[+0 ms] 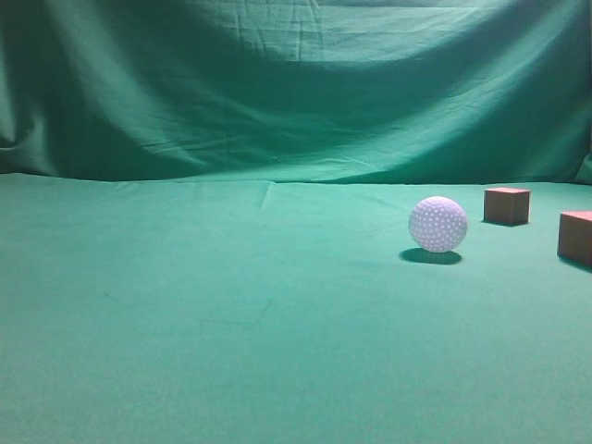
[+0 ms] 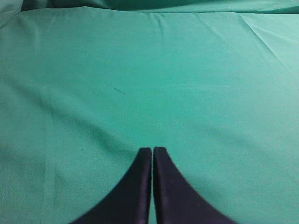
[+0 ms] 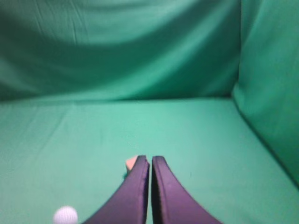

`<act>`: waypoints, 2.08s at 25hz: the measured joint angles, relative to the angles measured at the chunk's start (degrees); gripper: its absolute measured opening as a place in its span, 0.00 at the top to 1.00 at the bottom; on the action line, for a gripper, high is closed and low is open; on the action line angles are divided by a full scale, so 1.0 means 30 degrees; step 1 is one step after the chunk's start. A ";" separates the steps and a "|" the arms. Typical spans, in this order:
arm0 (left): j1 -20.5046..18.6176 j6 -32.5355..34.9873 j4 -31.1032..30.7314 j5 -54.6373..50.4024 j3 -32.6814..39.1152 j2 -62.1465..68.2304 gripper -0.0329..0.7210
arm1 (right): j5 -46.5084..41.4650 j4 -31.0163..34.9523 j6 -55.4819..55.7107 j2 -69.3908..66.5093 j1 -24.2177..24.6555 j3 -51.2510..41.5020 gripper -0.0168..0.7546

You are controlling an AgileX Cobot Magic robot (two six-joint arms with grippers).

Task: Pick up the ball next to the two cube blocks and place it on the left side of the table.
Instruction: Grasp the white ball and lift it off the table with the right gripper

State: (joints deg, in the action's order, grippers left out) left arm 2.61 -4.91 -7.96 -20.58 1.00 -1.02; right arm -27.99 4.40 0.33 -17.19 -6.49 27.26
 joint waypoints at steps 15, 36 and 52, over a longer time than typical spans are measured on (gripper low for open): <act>0.0000 0.0000 0.0000 0.0000 0.0000 0.0000 0.96 | -0.8000 0.3110 -0.4549 -0.9995 -0.0575 0.4467 0.98; 0.0000 0.0000 0.0000 0.0000 0.0000 0.0000 0.96 | -0.3572 0.3488 -0.5656 -2.4624 -0.7439 1.0611 0.37; 0.0000 0.0000 0.0000 0.0000 0.0000 0.0000 0.96 | -0.1658 0.3281 -0.5663 -2.8996 -0.7523 1.1059 0.36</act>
State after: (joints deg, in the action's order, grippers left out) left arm 2.61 -4.91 -7.96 -20.58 1.00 -1.02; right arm -32.96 14.24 -16.66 -104.17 -29.06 60.44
